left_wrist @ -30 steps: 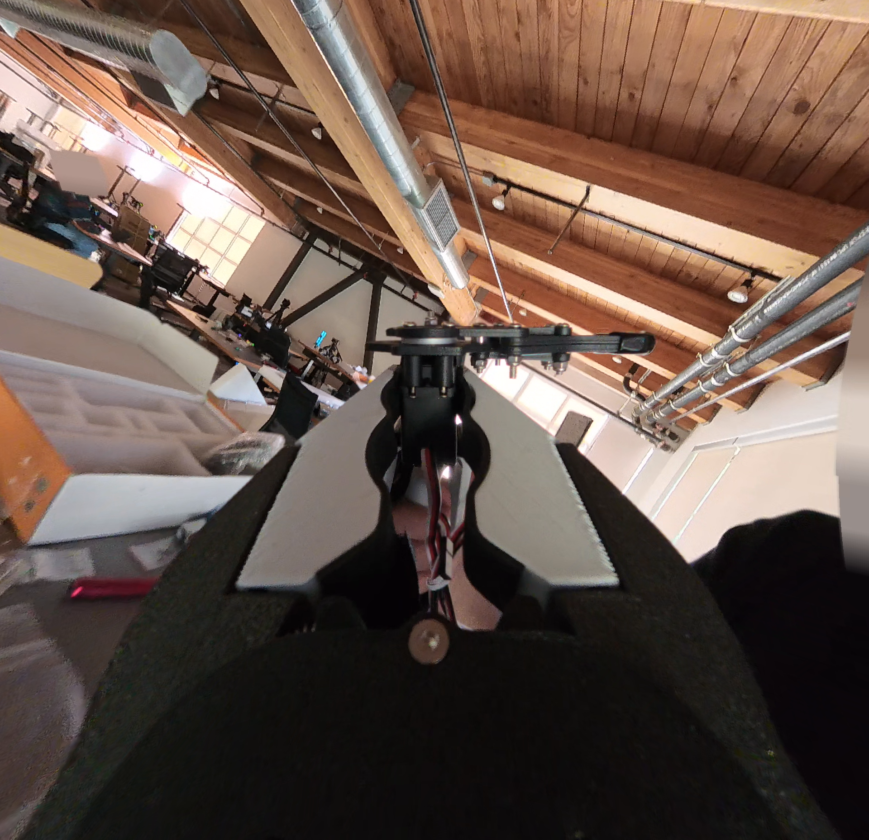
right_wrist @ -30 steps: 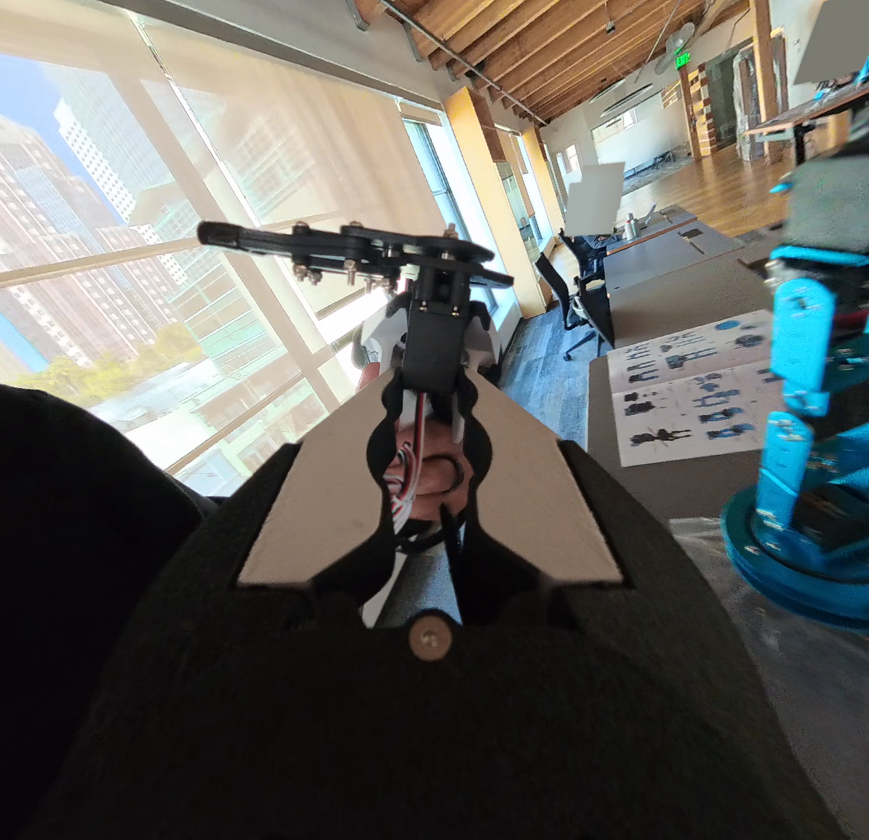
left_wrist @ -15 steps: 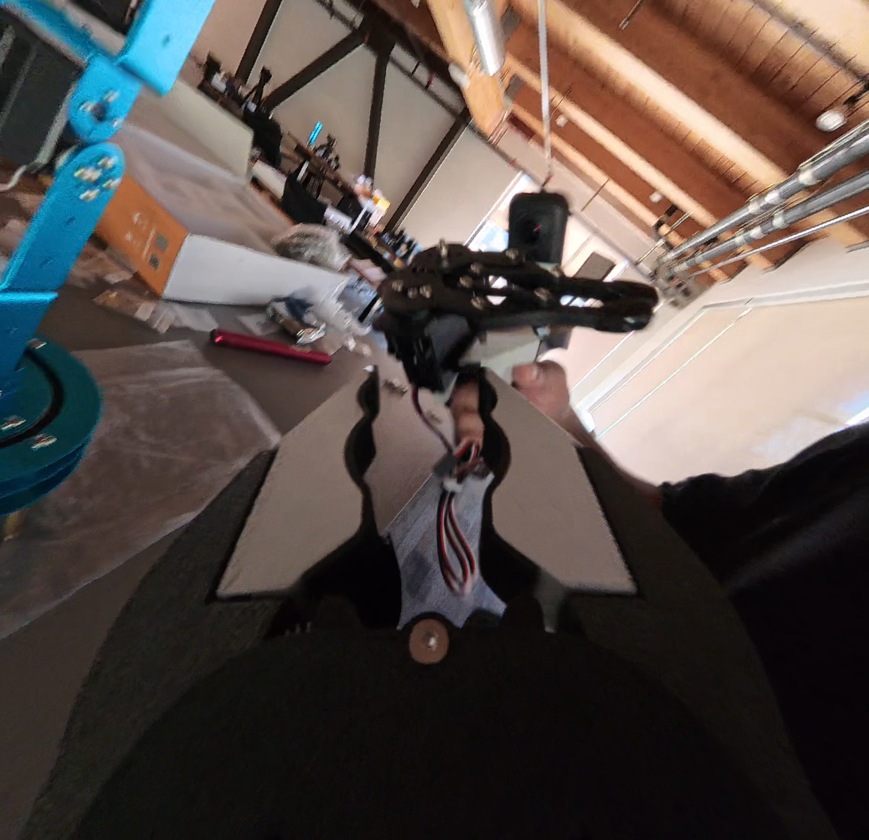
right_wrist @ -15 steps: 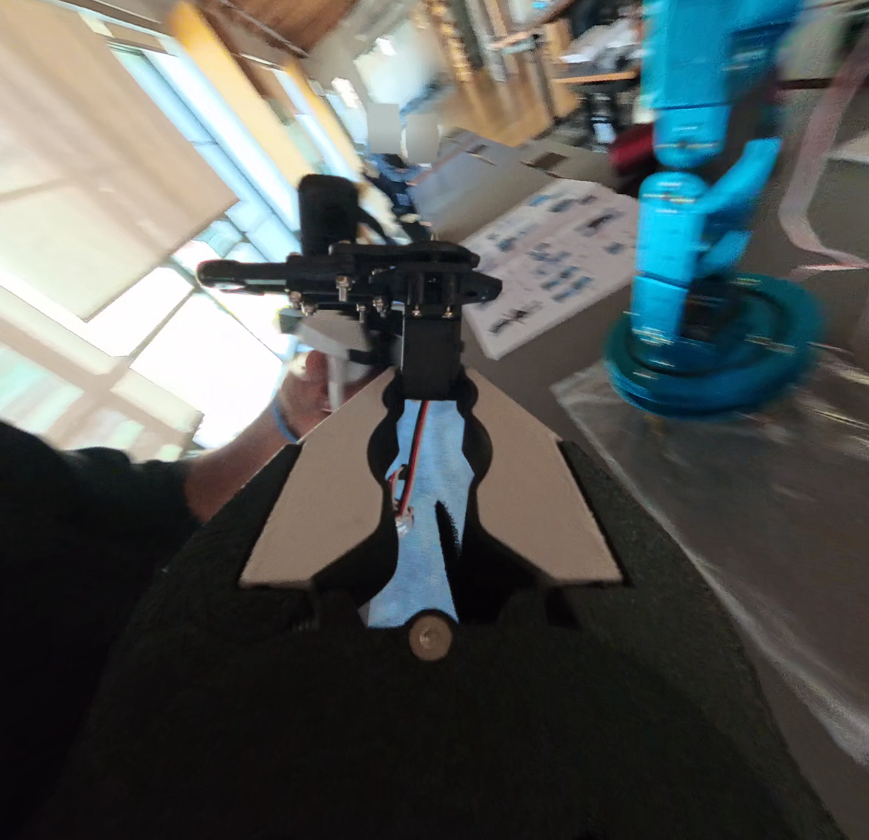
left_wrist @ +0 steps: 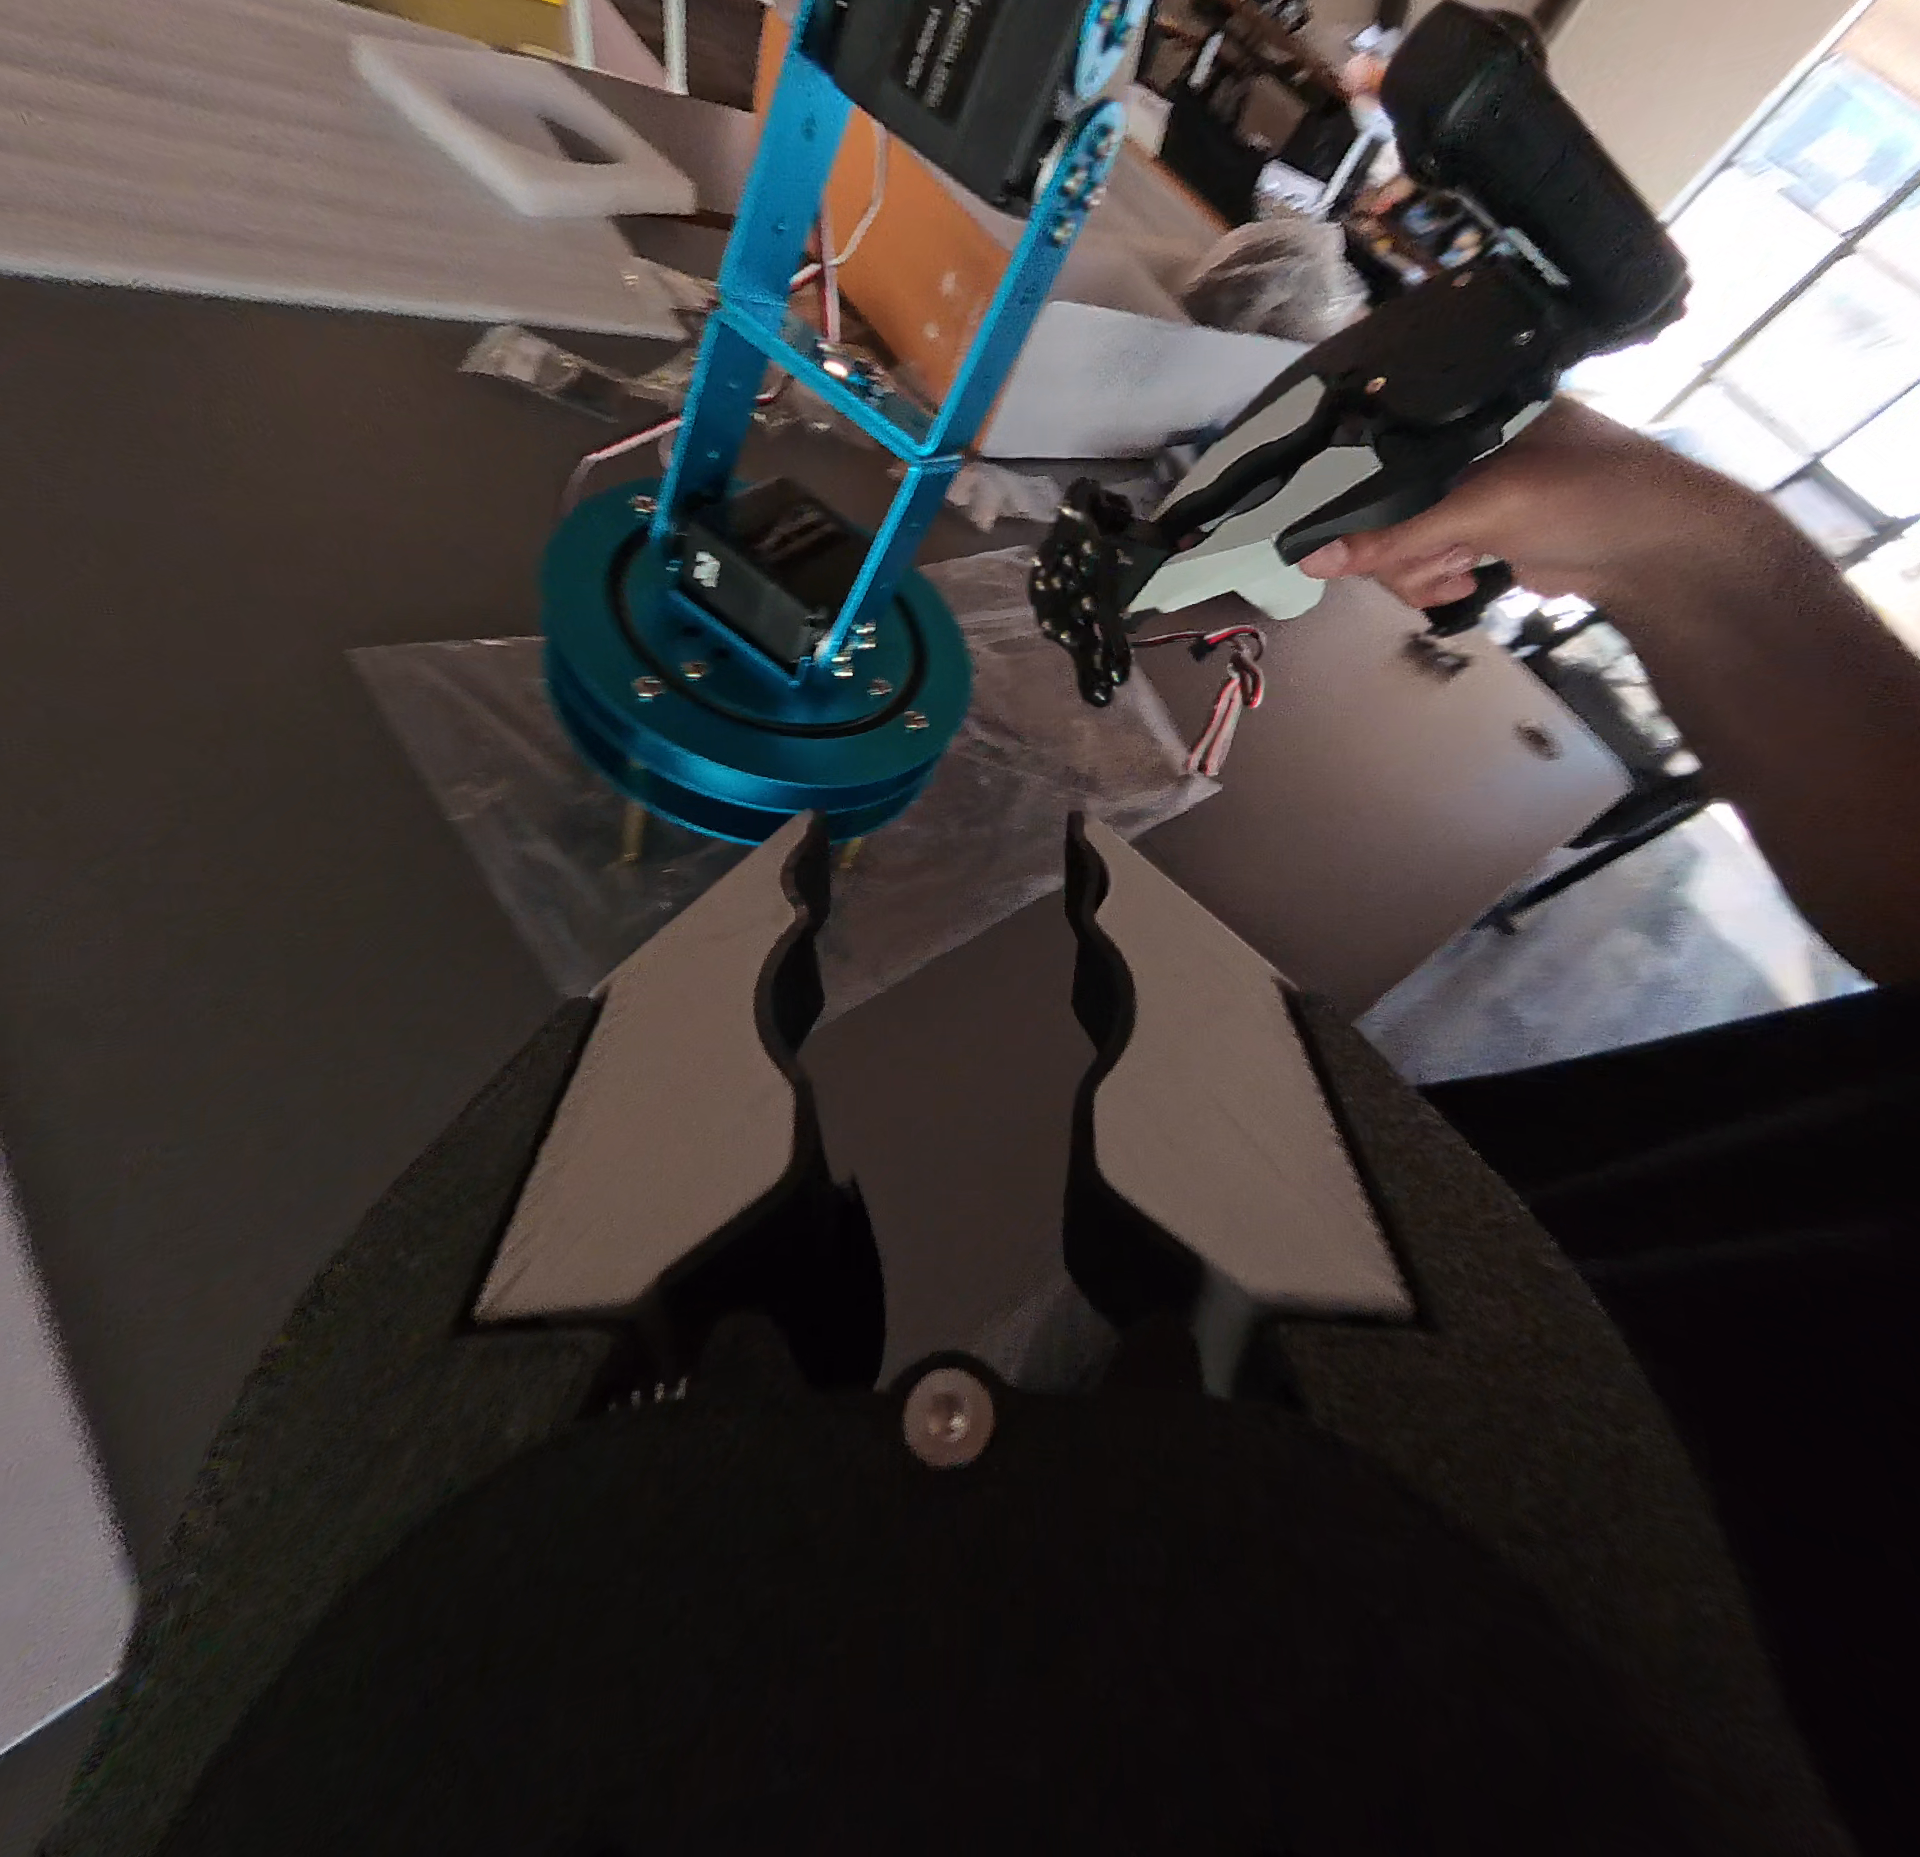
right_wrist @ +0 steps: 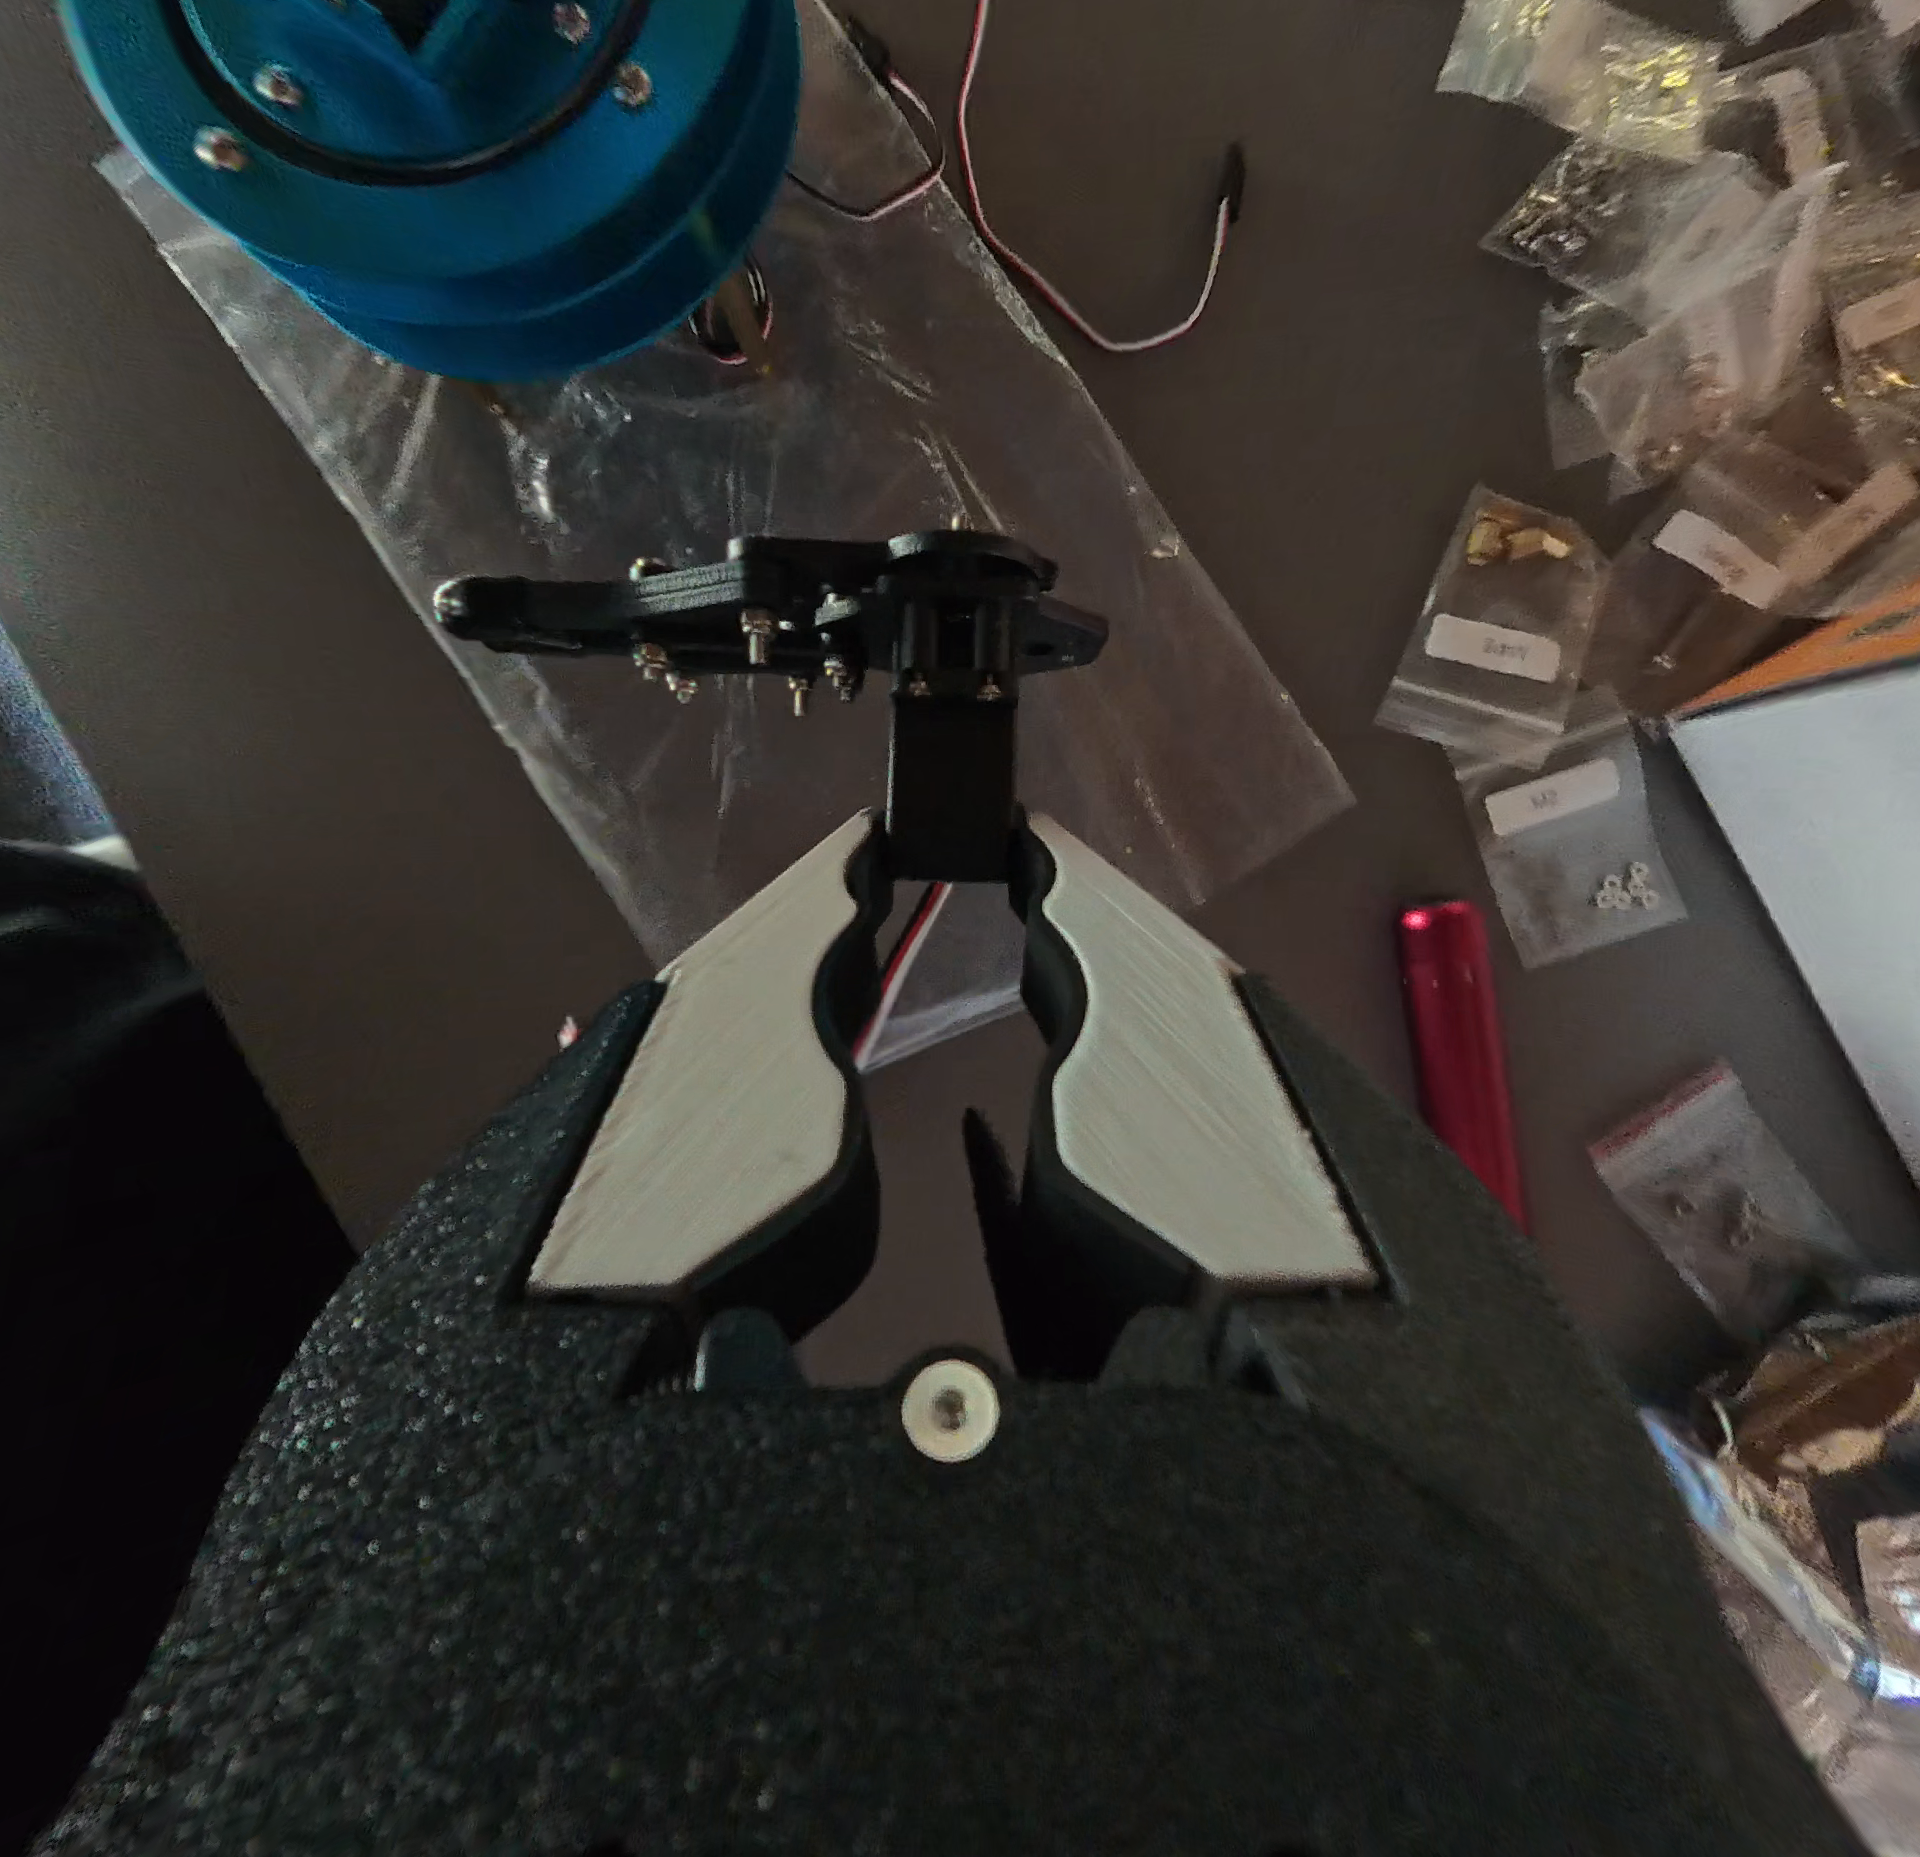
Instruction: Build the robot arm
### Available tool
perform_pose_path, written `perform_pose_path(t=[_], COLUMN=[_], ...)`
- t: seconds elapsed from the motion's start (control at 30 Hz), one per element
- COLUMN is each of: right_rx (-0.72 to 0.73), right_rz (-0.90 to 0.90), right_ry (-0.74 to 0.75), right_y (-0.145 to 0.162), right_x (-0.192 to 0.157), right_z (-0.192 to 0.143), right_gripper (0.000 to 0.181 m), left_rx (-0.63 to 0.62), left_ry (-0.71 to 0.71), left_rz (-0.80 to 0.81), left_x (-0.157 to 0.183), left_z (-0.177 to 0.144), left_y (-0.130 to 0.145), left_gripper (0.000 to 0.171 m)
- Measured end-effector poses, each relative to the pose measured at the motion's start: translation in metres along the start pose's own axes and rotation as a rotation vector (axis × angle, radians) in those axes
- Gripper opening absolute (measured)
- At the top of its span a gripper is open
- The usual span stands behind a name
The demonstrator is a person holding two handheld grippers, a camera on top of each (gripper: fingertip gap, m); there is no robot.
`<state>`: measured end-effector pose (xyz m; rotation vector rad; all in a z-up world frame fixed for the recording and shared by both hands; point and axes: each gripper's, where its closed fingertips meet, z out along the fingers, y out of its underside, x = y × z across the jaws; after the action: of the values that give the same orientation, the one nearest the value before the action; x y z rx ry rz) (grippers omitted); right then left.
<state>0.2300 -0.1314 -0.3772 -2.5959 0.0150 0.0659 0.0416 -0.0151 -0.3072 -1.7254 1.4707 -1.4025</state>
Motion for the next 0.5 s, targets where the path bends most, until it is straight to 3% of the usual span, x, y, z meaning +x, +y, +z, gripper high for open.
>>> perform_pose_path(t=[0.2, 0.5], right_rx=[-0.071, -0.018], right_rz=[-0.035, 0.011], right_ry=[0.003, 0.036], right_y=[0.006, 0.001], right_x=[0.011, 0.012], right_z=[0.028, 0.041], right_gripper=[0.021, 0.021], left_rx=[0.011, -0.03], left_ry=[-0.156, -0.199], left_rz=[0.106, 0.127], left_x=[-0.023, -0.068], left_z=[-0.015, -0.023], left_y=[-0.013, -0.008], left_gripper=[0.045, 0.045])
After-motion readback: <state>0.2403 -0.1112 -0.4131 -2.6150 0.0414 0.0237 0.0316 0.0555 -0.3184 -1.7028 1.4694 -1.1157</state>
